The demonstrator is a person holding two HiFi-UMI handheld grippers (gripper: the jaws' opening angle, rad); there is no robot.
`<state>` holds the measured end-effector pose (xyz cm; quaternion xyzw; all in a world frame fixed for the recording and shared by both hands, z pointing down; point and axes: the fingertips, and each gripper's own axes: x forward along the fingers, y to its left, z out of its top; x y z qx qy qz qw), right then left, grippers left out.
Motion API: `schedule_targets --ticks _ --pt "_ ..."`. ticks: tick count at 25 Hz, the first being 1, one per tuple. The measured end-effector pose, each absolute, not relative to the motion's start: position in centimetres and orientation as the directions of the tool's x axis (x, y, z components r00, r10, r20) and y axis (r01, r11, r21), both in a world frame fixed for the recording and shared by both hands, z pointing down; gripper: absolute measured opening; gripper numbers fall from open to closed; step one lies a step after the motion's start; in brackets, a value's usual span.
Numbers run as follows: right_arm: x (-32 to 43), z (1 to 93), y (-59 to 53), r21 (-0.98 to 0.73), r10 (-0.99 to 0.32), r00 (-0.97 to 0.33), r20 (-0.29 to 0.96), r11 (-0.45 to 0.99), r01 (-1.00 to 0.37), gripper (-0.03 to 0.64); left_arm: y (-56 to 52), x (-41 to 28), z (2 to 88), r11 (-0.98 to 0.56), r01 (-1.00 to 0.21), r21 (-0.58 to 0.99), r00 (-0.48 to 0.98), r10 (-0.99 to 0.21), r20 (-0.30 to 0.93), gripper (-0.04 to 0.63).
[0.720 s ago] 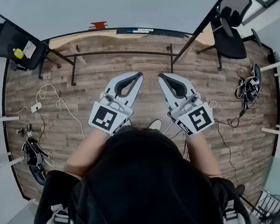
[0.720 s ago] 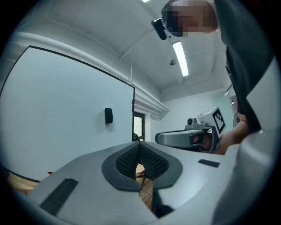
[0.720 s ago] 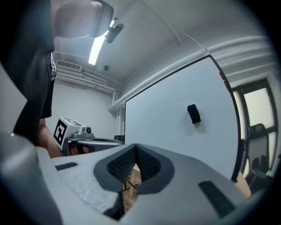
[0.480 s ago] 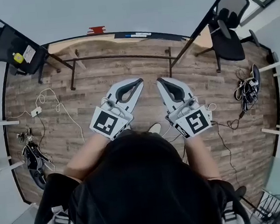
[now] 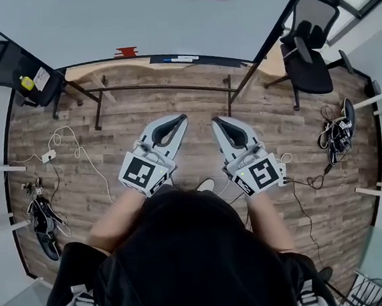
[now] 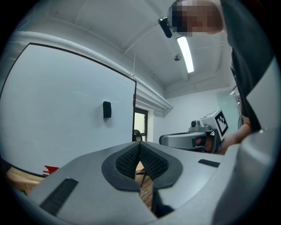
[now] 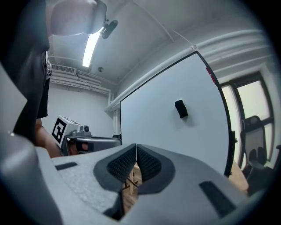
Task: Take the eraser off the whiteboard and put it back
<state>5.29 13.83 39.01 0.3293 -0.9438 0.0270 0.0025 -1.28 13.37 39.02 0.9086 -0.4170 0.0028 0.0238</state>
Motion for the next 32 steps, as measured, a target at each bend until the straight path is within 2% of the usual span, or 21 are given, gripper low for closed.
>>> schedule_targets --ticks 8,14,23,32 --pt "6.5 40.2 10.9 -0.062 -0.581 -0.813 0.029 0.811 -0.582 0.002 10.7 0.8 40.0 -0.631 -0.775 0.038 0.632 -0.774 0.027 -0.005" --pt "4.9 41.0 6.5 -0.063 -0.586 -0.809 0.051 0.806 -0.588 0.002 6.2 -0.2 40.5 -0.662 -0.749 0.027 0.663 -0.748 0.027 -0.005" --pt "0.2 39.4 -3.0 -0.015 -0.664 -0.745 0.065 0.746 -0.666 0.002 -3.6 -4.3 38.7 -0.734 -0.679 0.028 0.734 -0.679 -0.003 -0.003" --pt "-1.0 36.7 -11.8 0.010 -0.787 -0.616 0.036 0.616 -0.787 0.017 -12.5 -8.0 37.4 -0.751 -0.660 0.023 0.750 -0.661 -0.021 0.006"
